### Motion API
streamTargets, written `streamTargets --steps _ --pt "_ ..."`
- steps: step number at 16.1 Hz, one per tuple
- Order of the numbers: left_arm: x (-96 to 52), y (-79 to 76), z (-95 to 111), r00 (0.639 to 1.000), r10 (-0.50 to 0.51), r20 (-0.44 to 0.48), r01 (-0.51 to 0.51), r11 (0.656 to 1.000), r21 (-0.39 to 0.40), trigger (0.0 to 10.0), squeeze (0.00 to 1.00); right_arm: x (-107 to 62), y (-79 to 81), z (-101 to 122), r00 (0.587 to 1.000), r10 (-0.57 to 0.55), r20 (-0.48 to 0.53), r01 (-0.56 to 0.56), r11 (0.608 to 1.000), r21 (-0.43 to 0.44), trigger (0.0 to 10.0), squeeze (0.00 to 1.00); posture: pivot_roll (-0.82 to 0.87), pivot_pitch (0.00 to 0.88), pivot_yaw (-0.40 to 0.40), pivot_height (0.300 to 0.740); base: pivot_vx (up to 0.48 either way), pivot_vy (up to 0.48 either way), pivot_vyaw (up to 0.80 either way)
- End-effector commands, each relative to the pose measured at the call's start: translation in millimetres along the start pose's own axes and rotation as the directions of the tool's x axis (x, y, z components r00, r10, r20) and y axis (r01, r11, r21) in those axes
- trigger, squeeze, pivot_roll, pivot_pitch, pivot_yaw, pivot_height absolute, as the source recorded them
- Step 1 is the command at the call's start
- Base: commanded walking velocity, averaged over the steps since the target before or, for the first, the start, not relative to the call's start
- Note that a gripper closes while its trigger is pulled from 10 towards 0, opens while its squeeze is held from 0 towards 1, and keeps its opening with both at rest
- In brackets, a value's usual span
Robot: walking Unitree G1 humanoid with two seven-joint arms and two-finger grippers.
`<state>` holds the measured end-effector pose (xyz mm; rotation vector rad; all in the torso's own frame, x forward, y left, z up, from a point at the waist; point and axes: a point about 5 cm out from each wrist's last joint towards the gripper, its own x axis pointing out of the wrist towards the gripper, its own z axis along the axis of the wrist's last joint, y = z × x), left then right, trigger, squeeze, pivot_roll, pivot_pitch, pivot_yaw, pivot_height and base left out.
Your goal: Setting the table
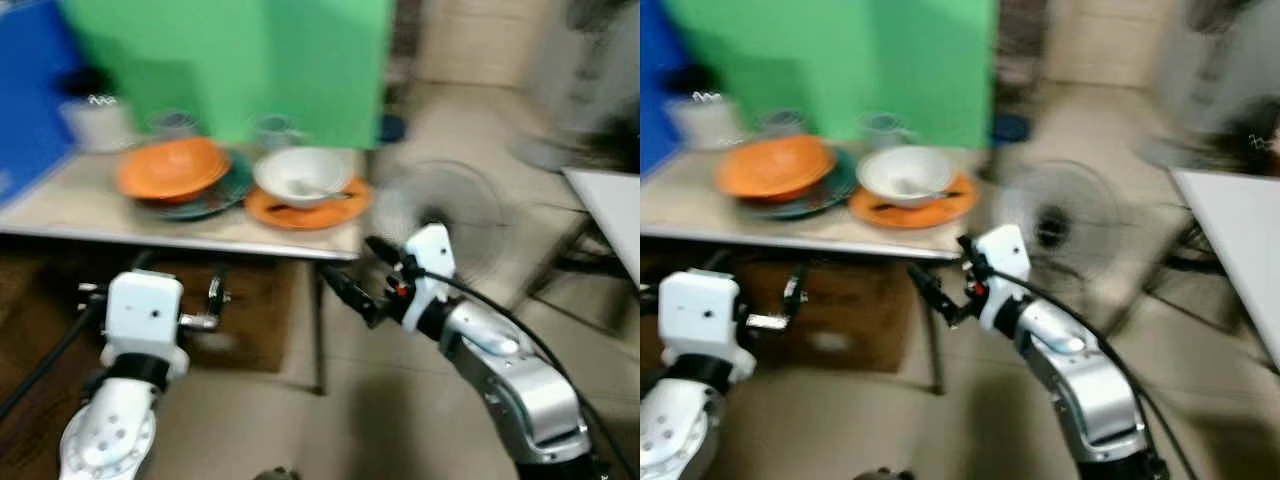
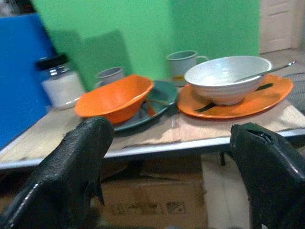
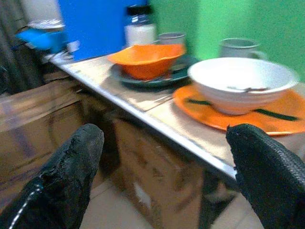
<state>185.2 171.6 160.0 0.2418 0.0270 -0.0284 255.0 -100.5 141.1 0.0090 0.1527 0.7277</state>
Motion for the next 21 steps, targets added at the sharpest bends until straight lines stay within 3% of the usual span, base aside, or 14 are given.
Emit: streamTargets --steps 1,3,4,5,13,21 --pt "0.6 2.6 3 1.000 0.002 0.012 -0.002 1.000 0.018 10.0 0.00 1.8 -0.1 2 1.000 -0.001 0.004 0.001 1.000 -0.003 10.0 1.00 0.02 0.009 0.021 0.740 0.000 0.000 0.00" --pt "1.8 3.2 4 1.000 -0.007 0.018 0.006 1.000 0.023 10.0 0.00 3.3 1.8 6 1.000 0.009 0.012 -0.009 1.000 -0.005 10.0 1.00 0.02 0.008 0.031 0.740 0.240 0.000 0.00" --pt "3.1 3.0 5 0.999 -0.023 0.023 0.022 0.999 0.033 10.0 0.00 6.1 2.1 13 0.999 0.012 0.032 -0.011 1.000 -0.020 10.0 0.56 0.02 0.008 0.034 0.740 0.244 0.000 0.00" --pt "3.7 3.0 6 0.999 -0.030 0.026 0.029 0.999 0.036 10.0 0.00 7.3 1.1 17 0.999 0.000 0.044 0.001 1.000 -0.016 10.0 0.00 0.02 0.006 0.033 0.740 0.259 0.000 0.00" --pt "5.5 4.5 8 0.999 -0.034 0.032 0.033 0.999 0.020 10.0 0.00 10.7 -2.2 31 0.994 -0.043 0.098 0.042 0.999 0.013 10.0 0.00 0.02 0.000 0.033 0.740 0.319 0.000 0.00" --pt "3.1 4.4 7 0.999 -0.036 0.028 0.035 0.999 0.022 10.0 0.00 18.9 2.2 41 0.992 -0.026 0.122 0.032 0.999 -0.044 10.0 0.00 0.03 0.000 0.021 0.740 0.346 0.000 0.06"
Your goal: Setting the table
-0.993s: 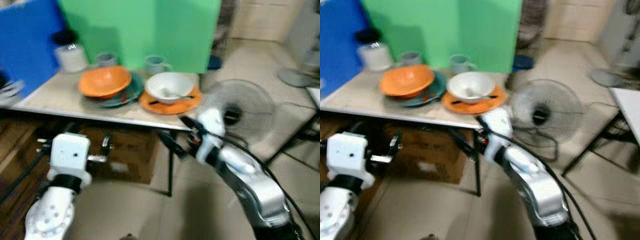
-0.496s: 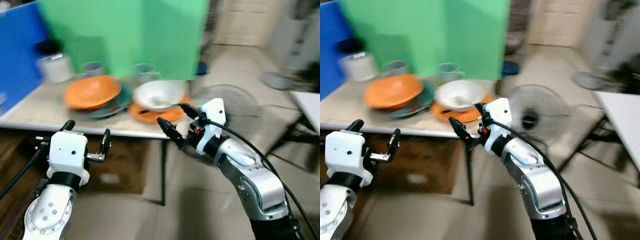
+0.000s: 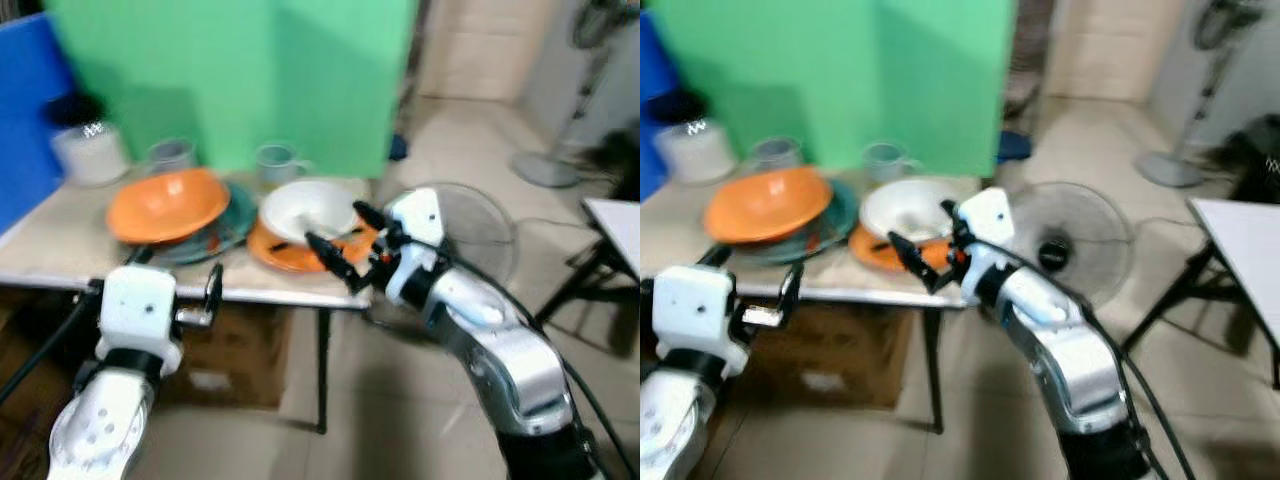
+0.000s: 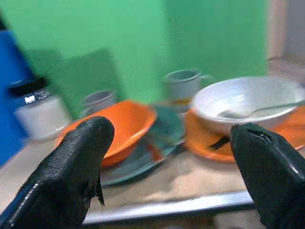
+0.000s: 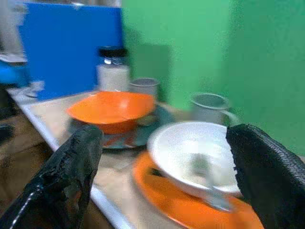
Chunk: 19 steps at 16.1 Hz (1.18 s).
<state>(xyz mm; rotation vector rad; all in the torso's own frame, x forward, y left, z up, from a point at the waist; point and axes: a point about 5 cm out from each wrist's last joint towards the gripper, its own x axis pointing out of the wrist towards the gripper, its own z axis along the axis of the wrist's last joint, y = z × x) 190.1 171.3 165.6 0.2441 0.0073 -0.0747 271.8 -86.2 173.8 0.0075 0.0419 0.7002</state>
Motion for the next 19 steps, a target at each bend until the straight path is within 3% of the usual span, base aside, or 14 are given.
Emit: streamTargets --steps 1,4,10,13,15,19 --pt "-1.8 3.0 1 1.000 0.007 0.003 -0.007 1.000 0.020 10.0 0.00 3.3 0.3 7 1.000 0.001 0.023 -0.001 1.000 -0.010 10.0 0.00 0.03 0.000 0.020 0.740 0.345 0.000 0.54" --pt "-3.0 4.0 2 1.000 0.006 0.004 -0.006 1.000 0.024 10.0 0.00 8.1 -0.8 15 0.999 -0.007 0.054 0.005 0.999 0.032 10.0 0.00 0.04 0.000 0.014 0.740 0.349 0.000 0.18" --pt "-4.0 1.5 1 1.000 -0.014 -0.005 0.014 1.000 0.028 10.0 0.00 15.5 -3.5 25 1.000 0.006 0.016 -0.006 1.000 -0.014 10.0 0.00 0.05 0.000 0.008 0.740 0.347 0.000 0.00" --pt "-4.1 0.4 1 1.000 -0.019 -0.007 0.019 0.999 0.030 10.0 0.00 20.6 -4.9 21 0.997 -0.004 -0.078 0.004 1.000 -0.008 10.0 0.00 0.05 0.000 0.007 0.740 0.345 0.000 0.00" --pt "-4.2 -0.5 0 1.000 -0.026 -0.010 0.027 0.999 0.032 10.0 0.00 26.0 -8.7 20 0.989 -0.035 -0.144 0.041 0.998 0.041 10.0 0.00 0.04 0.000 0.007 0.740 0.345 0.000 0.00" --pt "-4.8 -6.3 -2 0.990 -0.132 -0.040 0.134 0.990 0.050 10.0 0.00 37.3 -13.0 16 0.921 -0.039 -0.386 0.079 0.993 0.087 10.0 0.00 0.04 0.000 0.012 0.740 0.000 0.000 0.00"
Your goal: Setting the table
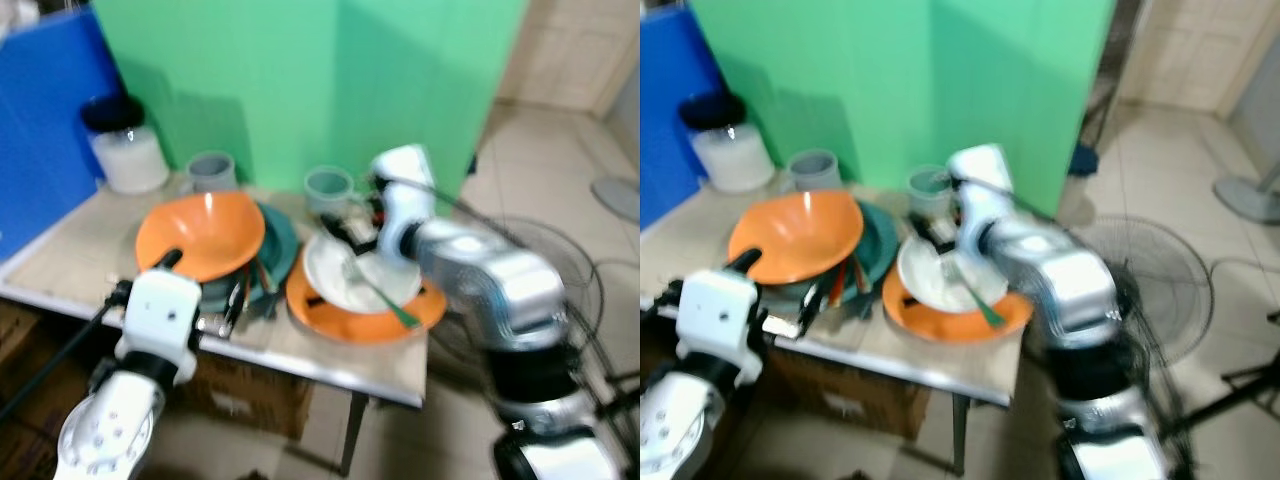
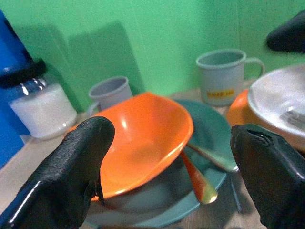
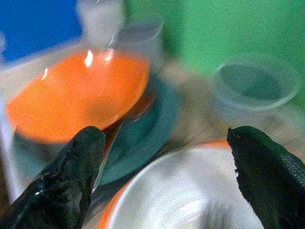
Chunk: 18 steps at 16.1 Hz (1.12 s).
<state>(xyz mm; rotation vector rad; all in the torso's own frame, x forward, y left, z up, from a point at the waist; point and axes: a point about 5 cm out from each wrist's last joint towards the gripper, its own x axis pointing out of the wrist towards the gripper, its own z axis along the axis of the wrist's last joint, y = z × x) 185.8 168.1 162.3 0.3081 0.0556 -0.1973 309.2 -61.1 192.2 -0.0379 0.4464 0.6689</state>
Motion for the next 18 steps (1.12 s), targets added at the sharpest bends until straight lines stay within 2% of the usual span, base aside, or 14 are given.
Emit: streamTargets --steps 1,2,3,6,7,9,11,12,16,18 --pt "0.6 -2.0 -1 0.998 -0.060 -0.019 0.060 0.998 0.000 10.0 0.00 0.6 -9.3 -6 0.992 -0.025 -0.122 0.028 0.999 0.027 10.0 0.00 0.03 0.000 0.016 0.740 0.000 0.000 0.00" --pt "0.0 -3.4 -2 0.991 -0.127 -0.037 0.127 0.992 0.002 10.0 0.00 4.0 -8.6 -4 0.982 -0.014 -0.186 0.019 0.999 0.028 10.0 0.00 0.03 0.000 0.016 0.740 0.000 0.000 0.00" --pt "0.0 -3.4 -2 0.991 -0.127 -0.037 0.127 0.992 0.002 10.0 0.00 4.0 -8.6 -4 0.982 -0.014 -0.186 0.019 0.999 0.028 10.0 0.00 0.03 0.000 0.016 0.740 0.000 0.000 0.00" --pt "-4.8 -13.8 2 0.938 -0.342 -0.056 0.341 0.940 -0.023 10.0 0.00 6.1 -11.5 2 0.961 -0.042 -0.273 0.040 0.999 -0.013 10.0 0.00 0.01 0.000 0.008 0.740 0.000 0.000 0.00" --pt "-5.5 -16.4 4 0.924 -0.378 -0.054 0.377 0.926 -0.025 10.0 0.00 5.0 -12.7 2 0.955 -0.042 -0.295 0.040 0.999 -0.012 9.3 0.00 0.01 0.001 0.007 0.740 0.000 0.000 0.00" --pt "-5.4 -22.3 6 0.897 -0.439 -0.044 0.437 0.898 -0.042 10.0 0.00 3.0 -17.6 -7 0.930 -0.062 -0.364 0.053 0.998 -0.035 6.5 0.00 0.00 0.004 0.006 0.740 0.000 0.000 0.00" --pt "-5.0 -24.9 7 0.888 -0.457 -0.041 0.455 0.889 -0.052 10.0 0.00 5.0 -20.6 -13 0.914 -0.079 -0.399 0.071 0.997 -0.035 3.5 0.00 0.00 0.004 0.006 0.740 0.000 0.000 0.00" --pt "-5.0 -25.0 8 0.885 -0.464 -0.042 0.462 0.885 -0.056 10.0 0.00 6.8 -21.7 -16 0.906 -0.087 -0.415 0.079 0.996 -0.038 2.6 0.00 0.00 0.005 0.005 0.740 0.000 0.000 0.00" --pt "-5.3 -25.5 9 0.877 -0.479 -0.045 0.476 0.877 -0.061 10.0 0.00 13.7 -25.7 -27 0.880 -0.099 -0.464 0.094 0.995 -0.033 0.2 0.00 0.00 0.005 0.002 0.740 0.000 0.000 0.00" --pt "-5.8 -26.3 9 0.874 -0.484 -0.045 0.481 0.874 -0.062 10.0 0.00 15.4 -27.8 -32 0.869 -0.108 -0.484 0.100 0.994 -0.043 0.0 0.00 0.00 0.006 -0.001 0.740 0.000 0.000 0.00"
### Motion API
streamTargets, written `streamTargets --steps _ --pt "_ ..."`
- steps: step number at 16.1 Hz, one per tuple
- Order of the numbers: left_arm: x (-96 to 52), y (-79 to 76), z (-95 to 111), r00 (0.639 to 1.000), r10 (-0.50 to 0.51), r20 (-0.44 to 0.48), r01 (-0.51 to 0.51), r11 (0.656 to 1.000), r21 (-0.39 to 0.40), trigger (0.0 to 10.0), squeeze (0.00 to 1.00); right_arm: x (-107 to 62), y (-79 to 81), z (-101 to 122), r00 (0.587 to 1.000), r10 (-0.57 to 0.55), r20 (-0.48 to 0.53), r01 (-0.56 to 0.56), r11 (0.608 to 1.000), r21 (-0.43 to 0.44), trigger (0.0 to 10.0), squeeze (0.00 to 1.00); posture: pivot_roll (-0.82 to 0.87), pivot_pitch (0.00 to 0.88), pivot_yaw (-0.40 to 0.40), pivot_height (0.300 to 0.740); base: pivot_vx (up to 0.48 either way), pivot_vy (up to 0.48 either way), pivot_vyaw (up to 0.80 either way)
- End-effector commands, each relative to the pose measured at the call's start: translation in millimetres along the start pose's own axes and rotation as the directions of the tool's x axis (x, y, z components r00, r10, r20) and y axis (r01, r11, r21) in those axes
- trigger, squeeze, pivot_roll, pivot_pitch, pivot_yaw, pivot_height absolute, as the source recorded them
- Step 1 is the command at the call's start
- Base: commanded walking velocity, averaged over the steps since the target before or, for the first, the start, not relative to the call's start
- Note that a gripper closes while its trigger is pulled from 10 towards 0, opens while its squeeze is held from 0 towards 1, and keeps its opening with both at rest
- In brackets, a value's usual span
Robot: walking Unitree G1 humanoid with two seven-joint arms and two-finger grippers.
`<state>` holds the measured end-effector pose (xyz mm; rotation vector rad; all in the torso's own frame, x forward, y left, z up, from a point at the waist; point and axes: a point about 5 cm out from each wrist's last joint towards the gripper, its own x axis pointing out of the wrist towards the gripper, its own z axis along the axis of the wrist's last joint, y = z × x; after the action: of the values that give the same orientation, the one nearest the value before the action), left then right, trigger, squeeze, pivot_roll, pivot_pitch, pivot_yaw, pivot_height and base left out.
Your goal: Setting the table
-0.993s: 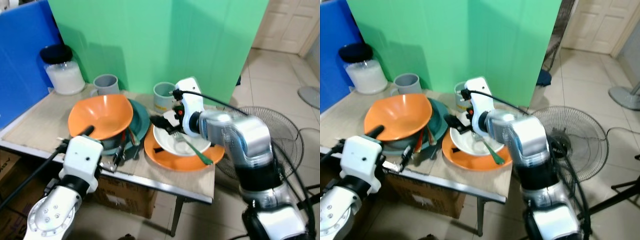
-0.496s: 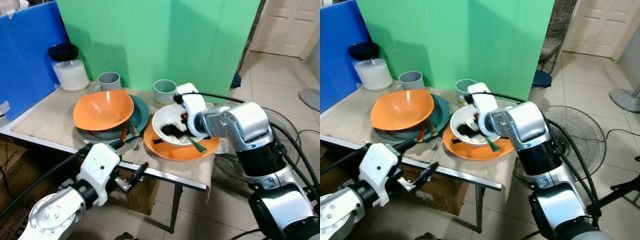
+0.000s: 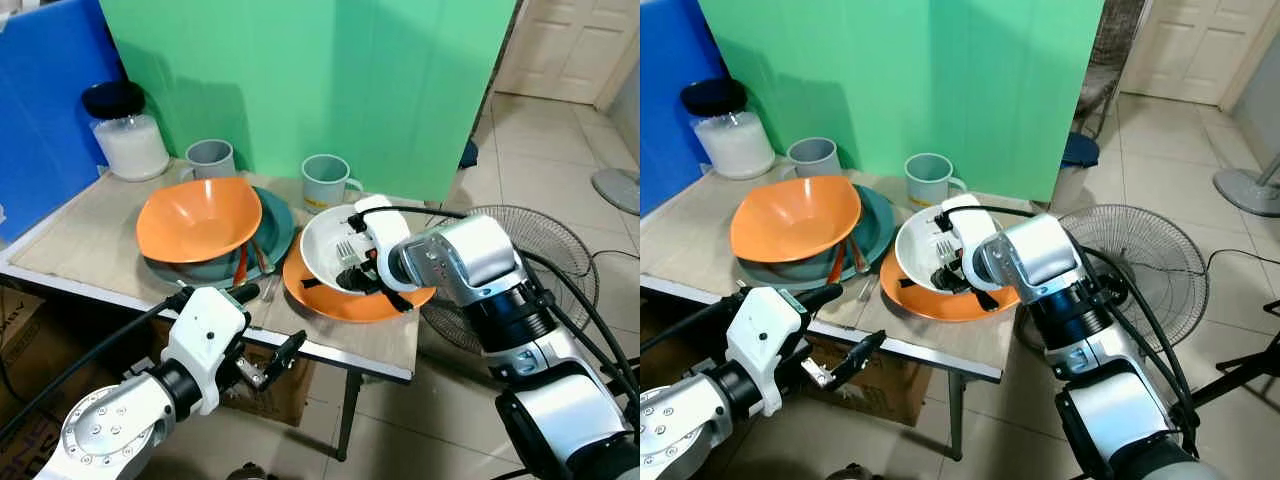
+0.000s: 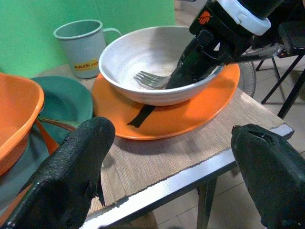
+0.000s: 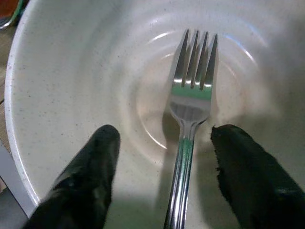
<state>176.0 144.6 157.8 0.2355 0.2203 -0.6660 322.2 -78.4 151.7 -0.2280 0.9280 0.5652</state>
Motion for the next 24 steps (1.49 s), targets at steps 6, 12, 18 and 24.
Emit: streamTargets --steps 6,12,18,24 --pt "-0.7 -2.9 6 1.000 -0.024 0.016 0.023 1.000 0.019 10.0 0.00 1.9 -6.6 0 0.999 -0.029 -0.026 0.029 0.999 -0.022 0.0 0.00 0.00 0.004 -0.003 0.740 0.000 0.000 0.00" --pt "-0.1 -2.0 6 1.000 -0.020 0.019 0.020 0.999 0.025 10.0 0.00 2.3 -5.1 1 0.999 -0.018 -0.027 0.017 0.999 -0.037 0.0 0.00 0.00 0.000 -0.005 0.740 0.000 0.000 0.00" --pt "0.0 0.3 6 1.000 -0.014 0.019 0.013 0.999 0.039 10.0 0.00 1.5 -2.4 7 1.000 -0.001 0.001 0.001 0.999 -0.041 0.0 0.00 0.00 0.000 -0.002 0.740 0.000 0.000 0.00" --pt "4.1 6.5 8 1.000 -0.009 0.029 0.008 0.998 0.058 10.0 0.00 0.8 -1.8 11 1.000 0.007 0.028 -0.006 0.999 -0.034 0.0 0.00 0.00 0.000 0.010 0.740 0.000 0.000 0.00"
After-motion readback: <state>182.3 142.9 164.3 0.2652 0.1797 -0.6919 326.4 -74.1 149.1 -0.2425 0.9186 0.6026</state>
